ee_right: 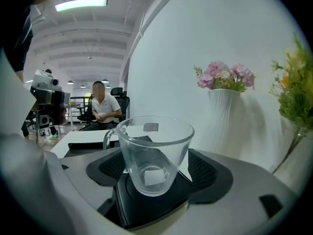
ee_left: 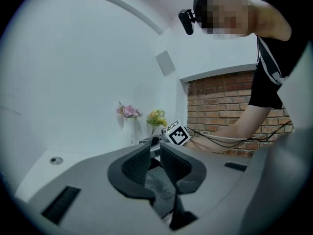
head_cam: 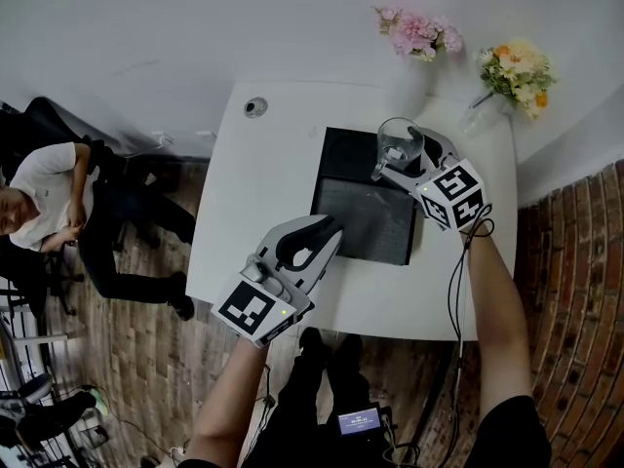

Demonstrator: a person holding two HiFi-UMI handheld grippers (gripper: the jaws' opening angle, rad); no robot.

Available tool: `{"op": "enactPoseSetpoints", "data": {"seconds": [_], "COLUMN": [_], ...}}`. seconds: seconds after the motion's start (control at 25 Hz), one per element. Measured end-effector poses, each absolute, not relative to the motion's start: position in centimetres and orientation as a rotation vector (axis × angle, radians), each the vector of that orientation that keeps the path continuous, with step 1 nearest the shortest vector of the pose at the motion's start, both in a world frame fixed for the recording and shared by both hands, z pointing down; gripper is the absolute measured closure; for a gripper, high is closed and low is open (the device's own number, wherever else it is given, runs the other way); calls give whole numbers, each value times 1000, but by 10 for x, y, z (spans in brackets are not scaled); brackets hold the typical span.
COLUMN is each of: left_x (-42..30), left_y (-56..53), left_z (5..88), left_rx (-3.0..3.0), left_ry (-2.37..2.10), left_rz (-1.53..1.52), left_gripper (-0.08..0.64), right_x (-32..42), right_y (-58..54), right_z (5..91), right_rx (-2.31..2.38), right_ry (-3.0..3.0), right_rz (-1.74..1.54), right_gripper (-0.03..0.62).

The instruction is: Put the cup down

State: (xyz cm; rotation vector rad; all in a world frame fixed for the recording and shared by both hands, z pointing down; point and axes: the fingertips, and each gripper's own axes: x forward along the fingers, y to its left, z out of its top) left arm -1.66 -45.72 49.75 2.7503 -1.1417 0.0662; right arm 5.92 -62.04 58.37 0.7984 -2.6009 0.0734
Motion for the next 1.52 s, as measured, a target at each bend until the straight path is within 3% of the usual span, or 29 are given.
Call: {"op": "enactPoseSetpoints", "data": {"seconds": [0.88, 1.52], "left_x": [-11, -24], "left_y": [-446, -408], "left_z": [470, 431], "left_rx": [2790, 2819], "left_ry": [-1124, -1115], "left_rz": [110, 76], "left_gripper": [508, 508], "right_x": [102, 91], "right_y": [-572, -494], "right_z": [518, 422], "right_rx": [1053, 1259], "right_ry": [-2706, -2824], "right_rz": [222, 190], "right_gripper": [196, 453]}}
